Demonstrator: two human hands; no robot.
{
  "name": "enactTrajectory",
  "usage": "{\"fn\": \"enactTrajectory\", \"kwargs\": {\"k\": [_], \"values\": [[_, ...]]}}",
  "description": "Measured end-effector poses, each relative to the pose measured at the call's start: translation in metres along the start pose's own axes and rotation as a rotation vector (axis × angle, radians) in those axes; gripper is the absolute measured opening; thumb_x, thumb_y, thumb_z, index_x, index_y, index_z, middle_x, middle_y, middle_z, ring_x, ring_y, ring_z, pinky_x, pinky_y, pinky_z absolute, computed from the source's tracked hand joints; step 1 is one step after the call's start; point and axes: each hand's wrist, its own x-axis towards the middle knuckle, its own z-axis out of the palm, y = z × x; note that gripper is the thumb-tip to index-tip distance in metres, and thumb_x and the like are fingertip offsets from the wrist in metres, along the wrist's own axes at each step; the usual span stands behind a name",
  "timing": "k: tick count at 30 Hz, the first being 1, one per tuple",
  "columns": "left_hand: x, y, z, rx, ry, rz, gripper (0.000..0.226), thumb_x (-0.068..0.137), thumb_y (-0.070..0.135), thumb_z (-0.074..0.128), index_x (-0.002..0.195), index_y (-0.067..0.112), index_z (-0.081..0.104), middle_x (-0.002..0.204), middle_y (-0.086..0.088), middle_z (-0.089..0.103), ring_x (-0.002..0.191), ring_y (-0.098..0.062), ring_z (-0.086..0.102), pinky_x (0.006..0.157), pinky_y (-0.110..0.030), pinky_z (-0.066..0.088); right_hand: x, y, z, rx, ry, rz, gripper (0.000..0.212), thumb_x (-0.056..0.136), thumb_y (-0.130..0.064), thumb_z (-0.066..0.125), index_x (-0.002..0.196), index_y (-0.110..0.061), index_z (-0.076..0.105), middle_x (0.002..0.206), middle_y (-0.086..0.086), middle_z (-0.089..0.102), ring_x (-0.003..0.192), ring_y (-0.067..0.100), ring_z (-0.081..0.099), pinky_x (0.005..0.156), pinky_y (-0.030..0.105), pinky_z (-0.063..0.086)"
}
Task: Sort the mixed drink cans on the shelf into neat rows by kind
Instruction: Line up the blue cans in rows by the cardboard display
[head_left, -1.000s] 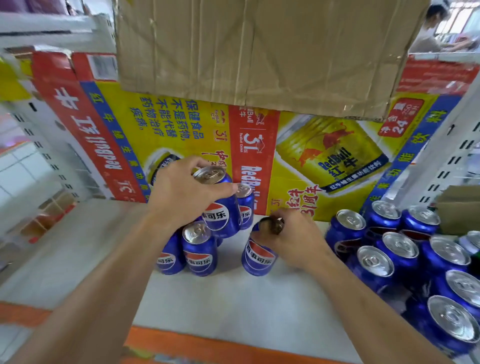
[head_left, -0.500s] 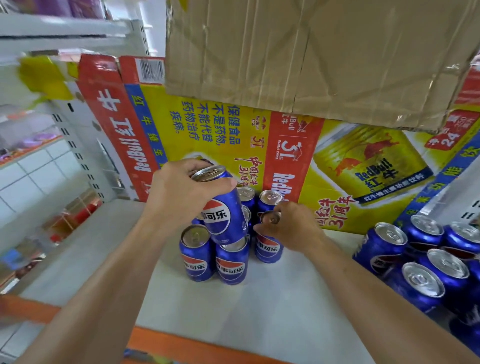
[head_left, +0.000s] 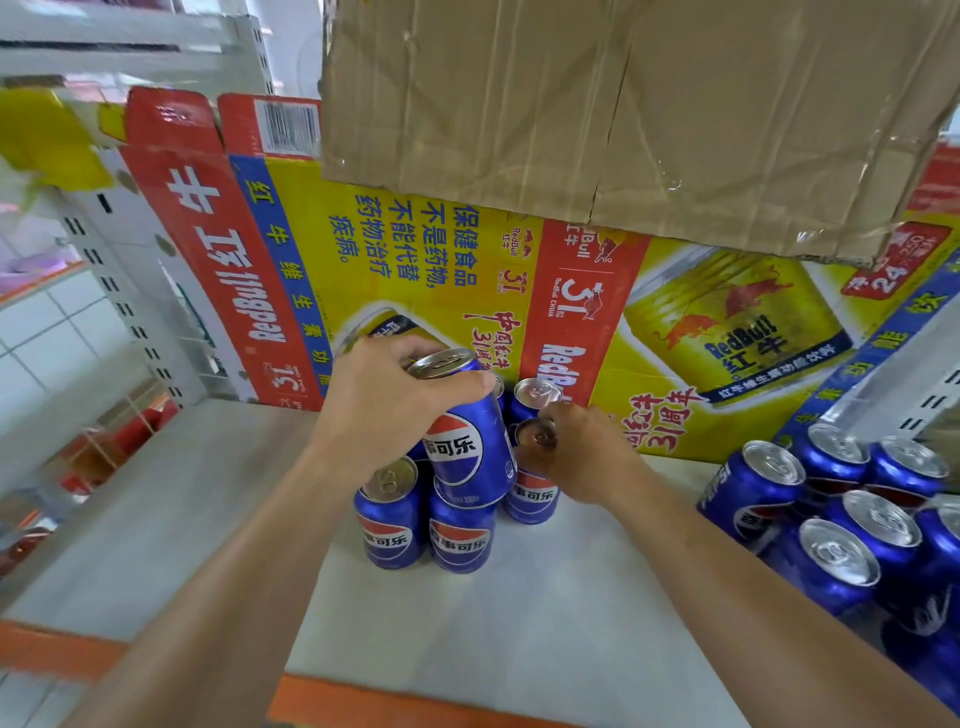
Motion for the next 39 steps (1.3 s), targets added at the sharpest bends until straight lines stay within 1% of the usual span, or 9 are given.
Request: {"fn": "enactTrajectory", "kwargs": {"k": [5, 11, 16, 19, 21, 25, 31, 36, 39], "values": [[0.0, 0.0, 0.0, -0.001, -0.024, 0.012, 0.018, 0.067, 0.044, 0.08, 0.075, 0.035, 0.067, 0.066, 0.021, 0.068, 0.065, 0.007, 0.064, 0.045, -0.007, 0.042, -0.001, -0.001, 0.003, 0.026, 0.005, -0.013, 0.047, 0.088, -0.044, 0.063, 0.127, -0.021, 0.05, 0.115, 0.0, 0.063, 0.092, 0.019, 0.061, 0.076, 0.028, 0.053], [0.0, -0.001, 0.0, 0.003, -0.041, 0.028, 0.018, 0.068, 0.043, 0.08, 0.077, 0.033, 0.069, 0.066, 0.022, 0.068, 0.065, 0.007, 0.063, 0.046, -0.008, 0.043, -0.003, 0.003, 0.002, 0.133, -0.007, 0.026, 0.058, 0.084, -0.046, 0.068, 0.134, -0.025, 0.046, 0.12, 0.001, 0.063, 0.1, 0.023, 0.062, 0.083, 0.033, 0.055], [0.002, 0.001, 0.007, 0.029, -0.095, 0.05, 0.029, 0.068, 0.048, 0.079, 0.091, 0.03, 0.074, 0.08, 0.014, 0.072, 0.076, -0.003, 0.068, 0.064, -0.022, 0.057, -0.014, 0.008, -0.02, 0.36, 0.1, -0.059, 0.036, 0.087, -0.031, 0.07, 0.121, -0.024, 0.059, 0.113, -0.006, 0.066, 0.1, 0.018, 0.062, 0.079, 0.028, 0.052], [0.003, 0.005, 0.015, 0.082, -0.125, 0.095, 0.035, 0.064, 0.057, 0.078, 0.089, 0.033, 0.073, 0.082, 0.015, 0.072, 0.079, -0.002, 0.067, 0.074, -0.032, 0.058, -0.03, 0.005, -0.044, 0.706, -0.168, -0.18, 0.045, 0.079, -0.012, 0.074, 0.121, -0.019, 0.061, 0.106, -0.004, 0.069, 0.098, 0.017, 0.066, 0.081, 0.029, 0.056], [0.002, 0.009, 0.022, 0.108, -0.124, 0.111, 0.041, 0.062, 0.062, 0.076, 0.09, 0.033, 0.072, 0.082, 0.016, 0.071, 0.078, 0.001, 0.065, 0.071, -0.027, 0.056, -0.042, 0.001, -0.052, 0.667, -0.276, -0.258, 0.058, 0.071, -0.018, 0.083, 0.123, -0.026, 0.057, 0.105, -0.01, 0.069, 0.094, 0.007, 0.066, 0.075, 0.021, 0.054], [-0.004, 0.019, 0.038, 0.203, -0.148, 0.121, 0.045, 0.061, 0.067, 0.074, 0.088, 0.032, 0.064, 0.077, 0.016, 0.066, 0.071, 0.001, 0.062, 0.06, -0.019, 0.048, -0.054, -0.002, -0.046, 0.649, -0.091, -0.247, 0.059, 0.062, -0.029, 0.09, 0.109, -0.042, 0.056, 0.1, -0.026, 0.068, 0.092, -0.003, 0.064, 0.071, 0.015, 0.05], [-0.005, 0.012, 0.044, 0.248, -0.357, 0.193, 0.033, 0.076, 0.061, 0.065, 0.086, 0.03, 0.066, 0.079, 0.011, 0.065, 0.074, -0.004, 0.06, 0.064, -0.019, 0.046, -0.065, 0.017, -0.034, 0.617, -0.035, -0.201, 0.054, 0.06, -0.022, 0.09, 0.1, -0.034, 0.056, 0.092, -0.026, 0.065, 0.085, -0.003, 0.064, 0.067, 0.01, 0.048], [0.007, -0.018, 0.028, 0.694, -0.434, 0.188, 0.034, 0.082, 0.051, 0.065, 0.103, 0.024, 0.066, 0.094, 0.008, 0.062, 0.09, -0.013, 0.059, 0.081, -0.037, 0.052, -0.067, 0.038, -0.003, 0.526, -0.155, -0.133, 0.06, 0.057, -0.025, 0.088, 0.11, -0.032, 0.061, 0.103, -0.016, 0.068, 0.095, 0.003, 0.065, 0.085, 0.032, 0.056], [0.002, -0.026, 0.027, 0.806, -0.555, 0.164, 0.045, 0.08, 0.052, 0.067, 0.114, 0.025, 0.063, 0.104, 0.007, 0.058, 0.098, -0.013, 0.052, 0.077, -0.03, 0.046, -0.067, 0.042, 0.018, 0.546, -0.132, -0.138, 0.063, 0.059, -0.025, 0.088, 0.114, -0.032, 0.06, 0.11, -0.014, 0.067, 0.102, 0.005, 0.063, 0.089, 0.033, 0.054]]}}
